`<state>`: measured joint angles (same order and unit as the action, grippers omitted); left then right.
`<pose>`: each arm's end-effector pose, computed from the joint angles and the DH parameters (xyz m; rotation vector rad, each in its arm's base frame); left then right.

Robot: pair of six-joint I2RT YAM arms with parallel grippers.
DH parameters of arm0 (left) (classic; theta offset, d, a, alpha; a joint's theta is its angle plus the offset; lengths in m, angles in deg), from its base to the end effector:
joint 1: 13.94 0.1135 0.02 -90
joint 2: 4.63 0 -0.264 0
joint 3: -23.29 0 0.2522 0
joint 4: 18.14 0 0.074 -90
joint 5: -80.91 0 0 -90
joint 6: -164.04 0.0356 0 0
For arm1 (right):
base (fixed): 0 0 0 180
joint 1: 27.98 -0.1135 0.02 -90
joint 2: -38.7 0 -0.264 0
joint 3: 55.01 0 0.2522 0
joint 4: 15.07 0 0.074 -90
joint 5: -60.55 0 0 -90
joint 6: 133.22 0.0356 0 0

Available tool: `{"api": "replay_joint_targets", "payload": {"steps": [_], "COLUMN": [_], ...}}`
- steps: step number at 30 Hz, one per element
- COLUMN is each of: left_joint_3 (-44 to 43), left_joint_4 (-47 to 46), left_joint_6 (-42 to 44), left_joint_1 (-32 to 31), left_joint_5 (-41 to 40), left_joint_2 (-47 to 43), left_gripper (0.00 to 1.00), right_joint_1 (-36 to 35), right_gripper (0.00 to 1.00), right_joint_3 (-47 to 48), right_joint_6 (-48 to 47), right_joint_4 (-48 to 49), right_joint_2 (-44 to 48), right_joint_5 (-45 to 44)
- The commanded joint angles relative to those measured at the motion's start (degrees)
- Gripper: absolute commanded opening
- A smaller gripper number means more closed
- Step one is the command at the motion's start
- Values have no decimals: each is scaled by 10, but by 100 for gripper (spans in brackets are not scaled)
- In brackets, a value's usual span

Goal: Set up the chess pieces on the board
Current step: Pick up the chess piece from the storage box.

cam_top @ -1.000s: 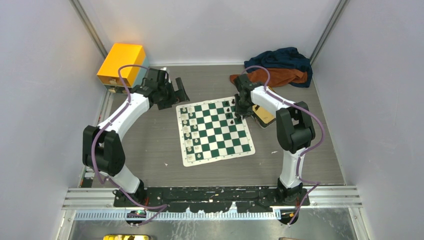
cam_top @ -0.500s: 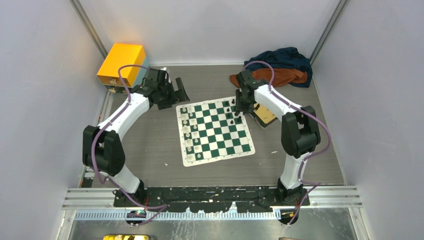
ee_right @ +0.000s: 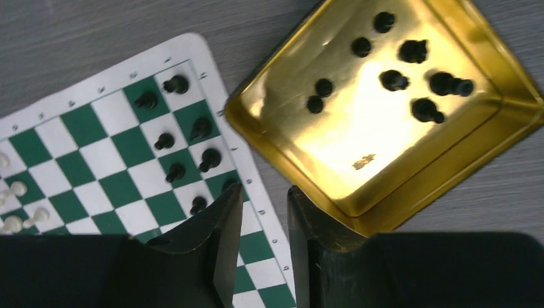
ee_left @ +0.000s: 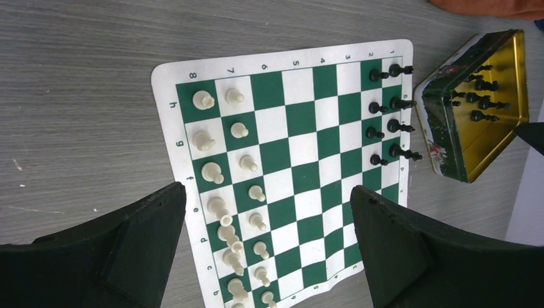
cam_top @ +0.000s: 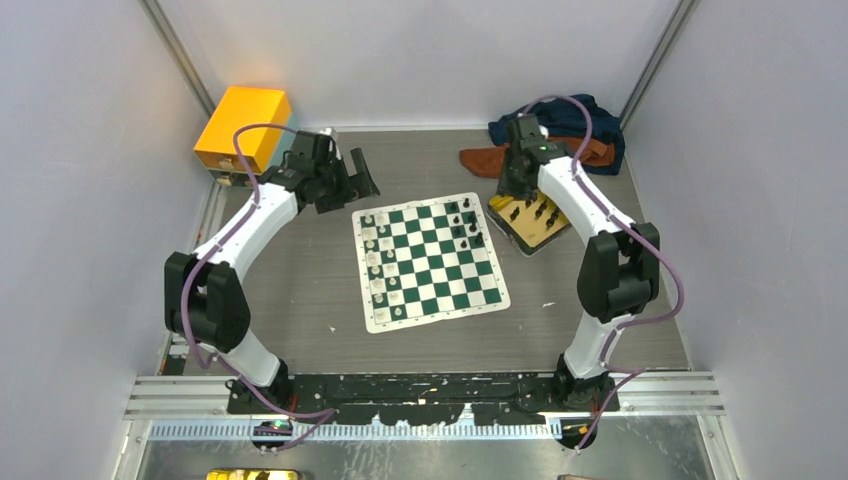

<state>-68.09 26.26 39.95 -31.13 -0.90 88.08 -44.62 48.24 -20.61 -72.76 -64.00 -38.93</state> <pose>0.3432 -0.1115 0.2931 -0.2883 2.4241 -0.5870 0.3748 0.1059 0.2818 0.1949 2.5407 0.0533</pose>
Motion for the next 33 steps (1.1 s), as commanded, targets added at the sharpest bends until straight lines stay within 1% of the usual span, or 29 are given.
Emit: {"api": "replay_joint_targets", "payload": {"steps": [1, 10, 15, 33], "left_joint_3": [-24, -24, -29, -49], "left_joint_4": [-23, -30, -29, -24], "left_joint_6": [-5, -4, 1, 14], "left_joint_1": [-2, -2, -2, -2], "left_joint_5": [9, 15, 16, 20], "left_joint_2": [-1, 12, 21, 53], "left_gripper": [100, 100, 100, 100], "right_joint_1": [61, 129, 138, 152], "right_gripper": [38, 38, 38, 38], "right_joint_3": [12, 19, 26, 60], "right_joint_6": [24, 31, 34, 35], "right_joint_4": [17, 26, 28, 41], "right_joint_2": [10, -40, -73, -146], "right_joint_5": [-24, -22, -18, -16]}}
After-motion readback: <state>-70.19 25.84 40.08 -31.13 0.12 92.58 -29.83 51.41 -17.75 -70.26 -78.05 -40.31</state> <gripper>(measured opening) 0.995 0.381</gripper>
